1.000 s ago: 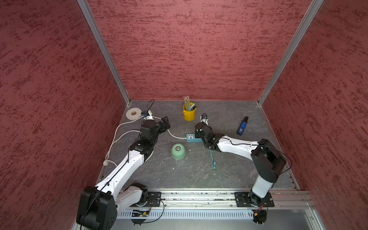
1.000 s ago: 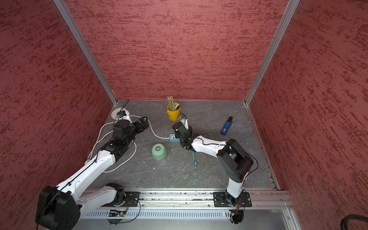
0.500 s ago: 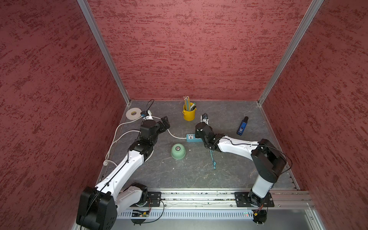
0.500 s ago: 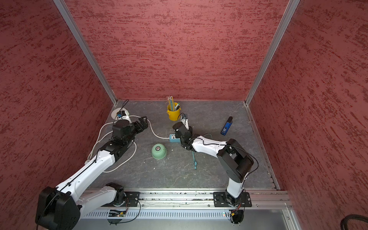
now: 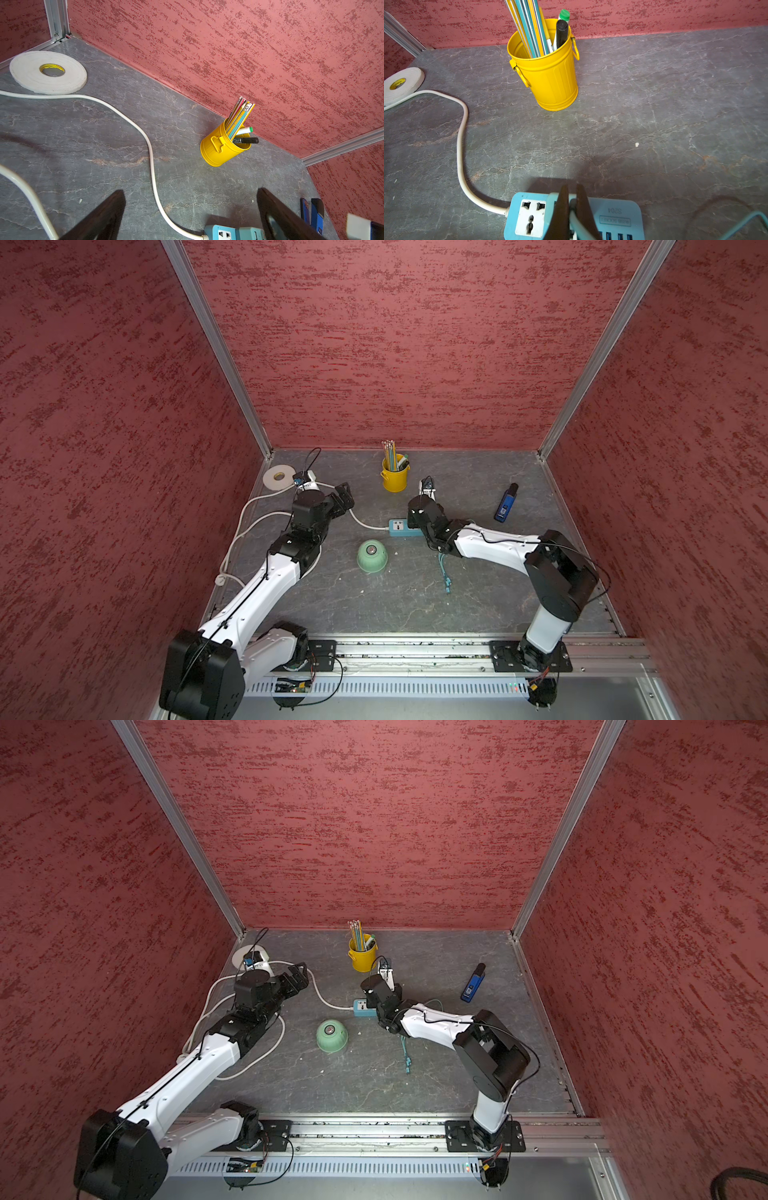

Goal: Charge the cordless meat grinders
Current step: Insert the charging cable into the plug.

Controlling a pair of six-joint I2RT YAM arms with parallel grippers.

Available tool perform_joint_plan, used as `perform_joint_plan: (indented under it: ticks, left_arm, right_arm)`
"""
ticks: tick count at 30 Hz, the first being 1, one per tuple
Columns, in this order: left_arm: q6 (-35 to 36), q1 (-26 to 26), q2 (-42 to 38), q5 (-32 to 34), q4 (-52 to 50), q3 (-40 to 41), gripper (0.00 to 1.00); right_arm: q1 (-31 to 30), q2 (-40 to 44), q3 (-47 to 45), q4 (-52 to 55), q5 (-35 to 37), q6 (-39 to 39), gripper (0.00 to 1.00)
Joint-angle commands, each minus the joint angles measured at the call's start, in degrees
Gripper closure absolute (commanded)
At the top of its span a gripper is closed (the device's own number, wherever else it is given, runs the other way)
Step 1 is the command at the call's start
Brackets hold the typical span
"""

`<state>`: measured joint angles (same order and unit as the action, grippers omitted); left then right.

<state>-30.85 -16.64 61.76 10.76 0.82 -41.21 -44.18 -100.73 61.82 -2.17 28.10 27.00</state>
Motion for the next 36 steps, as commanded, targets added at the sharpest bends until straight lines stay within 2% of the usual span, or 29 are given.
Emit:
perform_joint_plan:
  ticks: [1, 25, 36]
  left_arm:
    - [0.17, 0.51, -1.26, -0.17, -0.5, 0.25, 0.0]
    - [-0.07, 0.82, -1.31, -0.32, -0.56, 0.05, 0.0]
    - [-0.05, 0.91, -1.81, -0.15, -0.72, 0.14, 0.0]
  right_arm:
    - [0.33, -0.09, -1.09, 0.39, 0.8, -0.55, 1.0]
    - [0.15, 2.25, -3.98, 0.2, -1.55, 0.64, 1.0]
    - [0.13, 0.49, -5.5, -1.52, -0.93, -0.22, 1.0]
